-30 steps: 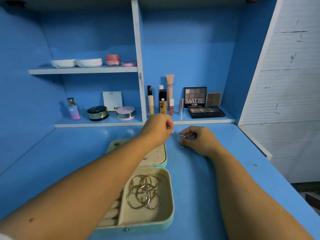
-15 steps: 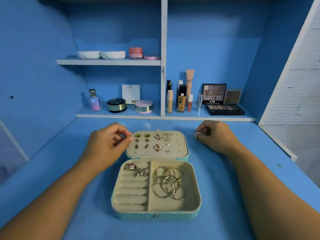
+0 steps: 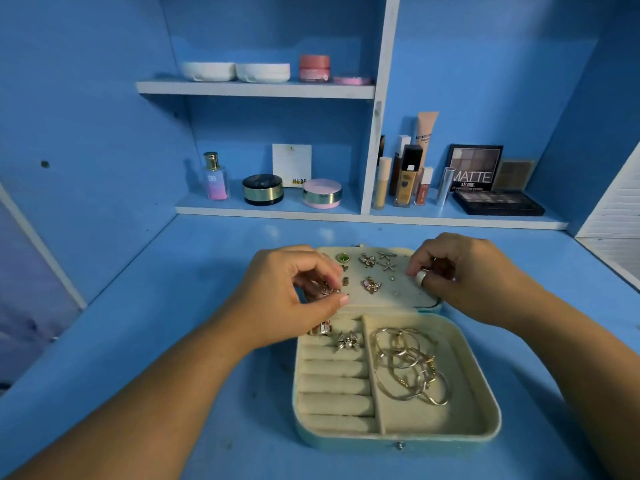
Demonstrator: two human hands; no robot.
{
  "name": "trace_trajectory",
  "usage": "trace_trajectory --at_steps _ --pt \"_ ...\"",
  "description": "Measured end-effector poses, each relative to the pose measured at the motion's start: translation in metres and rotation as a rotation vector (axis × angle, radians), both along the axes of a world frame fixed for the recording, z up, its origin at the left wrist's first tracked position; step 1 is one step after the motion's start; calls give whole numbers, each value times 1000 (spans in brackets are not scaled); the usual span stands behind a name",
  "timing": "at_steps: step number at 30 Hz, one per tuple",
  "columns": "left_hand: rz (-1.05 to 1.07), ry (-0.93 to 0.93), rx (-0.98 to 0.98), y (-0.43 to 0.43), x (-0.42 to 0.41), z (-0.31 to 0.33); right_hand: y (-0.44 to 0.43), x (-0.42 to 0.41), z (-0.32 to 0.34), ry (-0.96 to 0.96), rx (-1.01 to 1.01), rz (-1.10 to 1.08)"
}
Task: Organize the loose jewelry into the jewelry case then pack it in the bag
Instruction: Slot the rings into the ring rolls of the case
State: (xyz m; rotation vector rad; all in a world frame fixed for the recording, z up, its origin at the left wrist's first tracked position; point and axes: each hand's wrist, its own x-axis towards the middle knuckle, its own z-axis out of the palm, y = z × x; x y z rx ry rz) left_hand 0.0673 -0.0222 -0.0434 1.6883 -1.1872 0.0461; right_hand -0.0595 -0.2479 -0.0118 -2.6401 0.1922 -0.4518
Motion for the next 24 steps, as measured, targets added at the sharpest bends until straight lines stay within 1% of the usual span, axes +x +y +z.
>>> trace_trajectory --at_steps 7,10,16,19,22,24 --pt "34 -33 101 5 7 5 -1 -5 1 1 -5 53" --pt "68 -69 180 8 8 8 -5 -6 3 36 -22 81" --pt "144 -77 231 9 7 9 -6 -11 11 130 18 120" --pt "157 -70 216 7 6 9 0 -9 11 106 58 134" --pt "156 -49 177 5 4 8 8 -9 9 48 146 136" --pt "159 -46 150 3 4 7 15 -9 8 -6 158 126"
